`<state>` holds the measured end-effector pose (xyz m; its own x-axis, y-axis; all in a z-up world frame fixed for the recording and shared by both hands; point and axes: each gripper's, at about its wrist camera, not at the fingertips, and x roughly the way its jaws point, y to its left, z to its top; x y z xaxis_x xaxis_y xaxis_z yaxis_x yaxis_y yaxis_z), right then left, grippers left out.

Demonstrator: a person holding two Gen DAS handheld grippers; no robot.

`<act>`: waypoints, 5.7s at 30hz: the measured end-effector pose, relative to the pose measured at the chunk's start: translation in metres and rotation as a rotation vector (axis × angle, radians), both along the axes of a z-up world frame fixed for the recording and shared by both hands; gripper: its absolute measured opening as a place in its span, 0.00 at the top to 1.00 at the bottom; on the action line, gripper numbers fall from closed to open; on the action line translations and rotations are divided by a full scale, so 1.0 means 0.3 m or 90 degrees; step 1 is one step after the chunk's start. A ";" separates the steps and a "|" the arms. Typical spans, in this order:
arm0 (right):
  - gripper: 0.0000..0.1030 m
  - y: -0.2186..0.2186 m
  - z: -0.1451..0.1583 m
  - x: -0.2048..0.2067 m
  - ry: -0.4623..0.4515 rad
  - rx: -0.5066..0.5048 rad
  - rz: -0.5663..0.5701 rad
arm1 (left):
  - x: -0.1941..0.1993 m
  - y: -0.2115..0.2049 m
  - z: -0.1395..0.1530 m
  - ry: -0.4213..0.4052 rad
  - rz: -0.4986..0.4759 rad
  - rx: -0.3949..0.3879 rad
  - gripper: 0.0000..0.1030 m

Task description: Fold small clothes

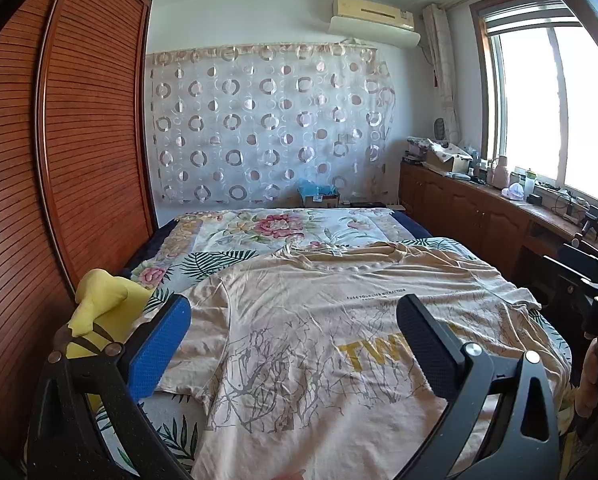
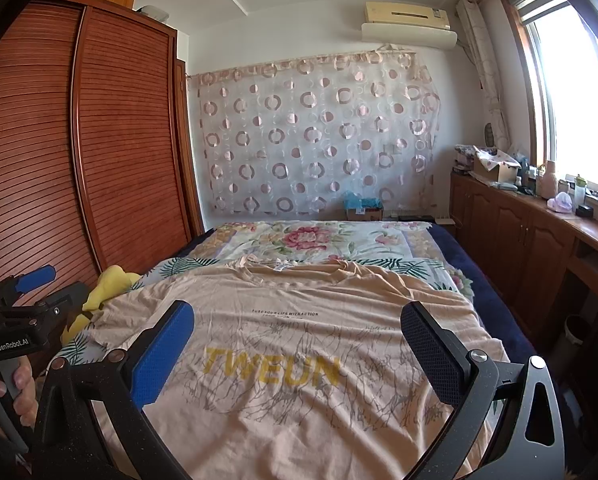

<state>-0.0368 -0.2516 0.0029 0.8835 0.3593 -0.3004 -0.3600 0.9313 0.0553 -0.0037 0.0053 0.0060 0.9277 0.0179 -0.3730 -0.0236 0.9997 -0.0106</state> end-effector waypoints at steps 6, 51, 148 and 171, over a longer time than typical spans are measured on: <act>0.00 0.000 -0.001 0.001 0.002 0.001 0.001 | -0.001 0.001 0.003 0.001 0.000 0.001 0.00; 0.00 0.000 0.004 -0.002 -0.002 0.005 0.001 | -0.004 0.001 0.019 -0.010 0.000 0.010 0.00; 0.00 0.320 -0.172 0.311 0.174 -0.123 0.241 | 0.452 0.531 -0.167 0.236 -0.046 0.010 0.96; 0.02 0.260 -0.162 0.347 0.183 -0.078 0.202 | 0.421 0.344 -0.184 0.247 -0.108 0.022 0.25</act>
<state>0.0672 -0.1736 -0.0456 0.6093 0.5466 -0.5745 -0.6156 0.7827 0.0917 0.1226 0.1086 -0.0493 0.7090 -0.1036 -0.6975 0.1452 0.9894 0.0007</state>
